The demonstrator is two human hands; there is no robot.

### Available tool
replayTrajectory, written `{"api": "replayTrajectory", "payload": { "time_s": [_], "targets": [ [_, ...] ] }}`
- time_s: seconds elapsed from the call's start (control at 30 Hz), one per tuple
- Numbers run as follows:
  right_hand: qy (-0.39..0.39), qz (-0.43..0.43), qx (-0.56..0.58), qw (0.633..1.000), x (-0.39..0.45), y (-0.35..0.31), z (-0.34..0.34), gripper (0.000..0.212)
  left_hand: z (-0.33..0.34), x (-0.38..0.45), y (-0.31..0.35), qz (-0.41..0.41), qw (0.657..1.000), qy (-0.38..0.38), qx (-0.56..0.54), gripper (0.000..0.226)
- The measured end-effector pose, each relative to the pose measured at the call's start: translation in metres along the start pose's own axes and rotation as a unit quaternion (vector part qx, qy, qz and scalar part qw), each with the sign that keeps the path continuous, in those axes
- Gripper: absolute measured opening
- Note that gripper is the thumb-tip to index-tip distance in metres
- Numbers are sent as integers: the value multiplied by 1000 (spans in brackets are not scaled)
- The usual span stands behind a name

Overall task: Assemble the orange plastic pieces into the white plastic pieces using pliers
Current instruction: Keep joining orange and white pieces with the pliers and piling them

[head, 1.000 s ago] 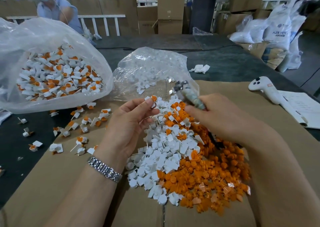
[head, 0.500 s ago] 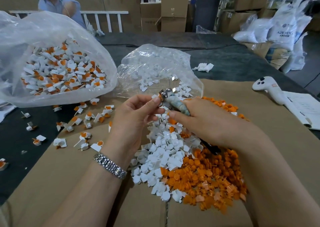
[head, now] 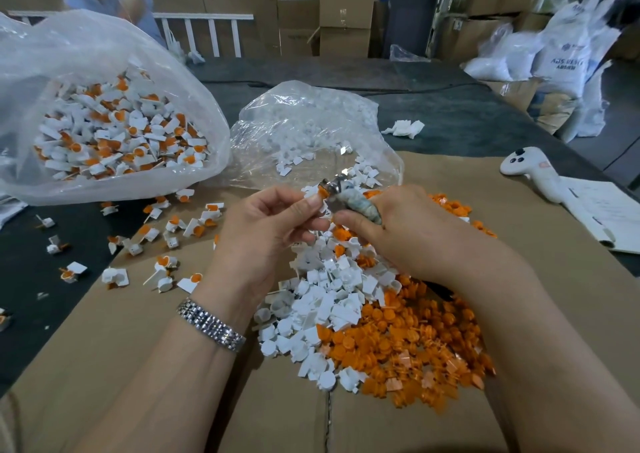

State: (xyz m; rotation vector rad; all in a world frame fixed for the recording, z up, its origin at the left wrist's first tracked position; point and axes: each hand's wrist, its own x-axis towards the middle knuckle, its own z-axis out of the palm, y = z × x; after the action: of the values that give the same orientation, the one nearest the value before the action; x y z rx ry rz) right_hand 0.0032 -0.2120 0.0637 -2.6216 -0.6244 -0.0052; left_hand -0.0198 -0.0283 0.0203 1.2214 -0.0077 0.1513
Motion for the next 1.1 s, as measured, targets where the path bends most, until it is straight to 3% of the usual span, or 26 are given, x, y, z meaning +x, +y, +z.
{"api": "replayTrajectory", "payload": {
  "time_s": [0.33,0.63,0.77,0.93,1.1],
  "targets": [
    [-23,0,19,1000,3,5,5,60,3,1,2,-10,999,19,-25,16],
    [12,-8,-23,1000,2,4,7,62,0,-2,1,-13,1000,6,4,7],
    [20,-21,4,1000,2,4,6,66,1,-1,5,-17,1000,16,-2,16],
    [38,37,-12,998,-2,19,-4,82,-3,0,4,-9,999,41,26,14],
    [51,138,-112,983,2,37,4,71,-8,0,3,0,995,61,77,20]
  ]
}}
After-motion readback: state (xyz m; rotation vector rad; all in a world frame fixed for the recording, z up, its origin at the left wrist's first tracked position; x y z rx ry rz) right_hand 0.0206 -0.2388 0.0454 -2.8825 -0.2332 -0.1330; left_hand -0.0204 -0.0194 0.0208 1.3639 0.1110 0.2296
